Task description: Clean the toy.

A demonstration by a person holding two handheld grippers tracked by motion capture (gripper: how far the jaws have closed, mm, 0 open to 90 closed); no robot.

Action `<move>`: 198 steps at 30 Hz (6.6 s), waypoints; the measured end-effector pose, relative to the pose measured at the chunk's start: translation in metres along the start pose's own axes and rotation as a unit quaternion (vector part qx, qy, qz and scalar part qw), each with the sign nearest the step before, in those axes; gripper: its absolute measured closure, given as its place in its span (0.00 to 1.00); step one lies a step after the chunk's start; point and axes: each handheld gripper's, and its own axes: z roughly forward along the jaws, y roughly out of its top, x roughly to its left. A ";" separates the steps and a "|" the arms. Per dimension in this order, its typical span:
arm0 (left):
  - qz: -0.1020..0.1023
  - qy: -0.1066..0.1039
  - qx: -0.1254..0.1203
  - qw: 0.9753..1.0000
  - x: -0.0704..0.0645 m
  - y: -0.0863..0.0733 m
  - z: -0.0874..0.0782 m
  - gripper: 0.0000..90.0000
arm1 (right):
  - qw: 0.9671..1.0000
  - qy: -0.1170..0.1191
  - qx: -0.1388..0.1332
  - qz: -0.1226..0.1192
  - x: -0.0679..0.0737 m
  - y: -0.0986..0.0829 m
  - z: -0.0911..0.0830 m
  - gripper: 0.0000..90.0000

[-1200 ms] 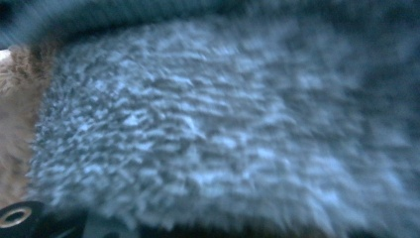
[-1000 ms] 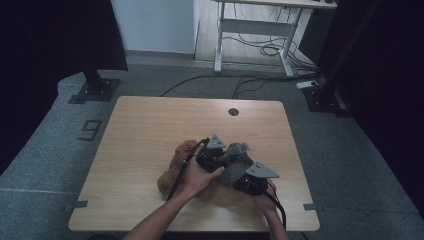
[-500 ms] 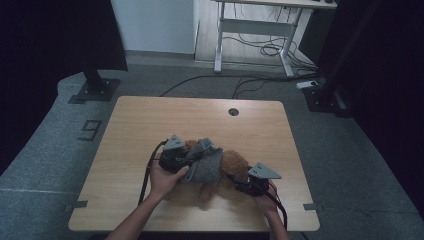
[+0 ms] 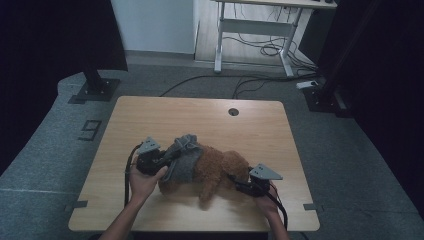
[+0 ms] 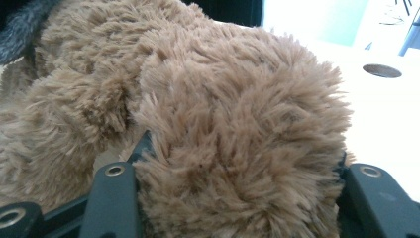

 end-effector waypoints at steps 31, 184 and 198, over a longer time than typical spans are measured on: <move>0.033 -0.089 -0.029 0.995 -0.044 0.049 0.009 0.85 | 1.000 0.013 0.004 0.009 -0.008 -0.003 -0.003 0.44; -0.049 0.006 0.086 0.995 0.043 -0.015 0.023 0.86 | 0.999 0.017 0.001 0.040 -0.013 -0.015 -0.008 0.40; 0.070 -0.046 0.049 0.995 -0.048 0.080 0.043 0.85 | 0.999 0.015 0.001 0.037 -0.012 -0.015 -0.008 0.39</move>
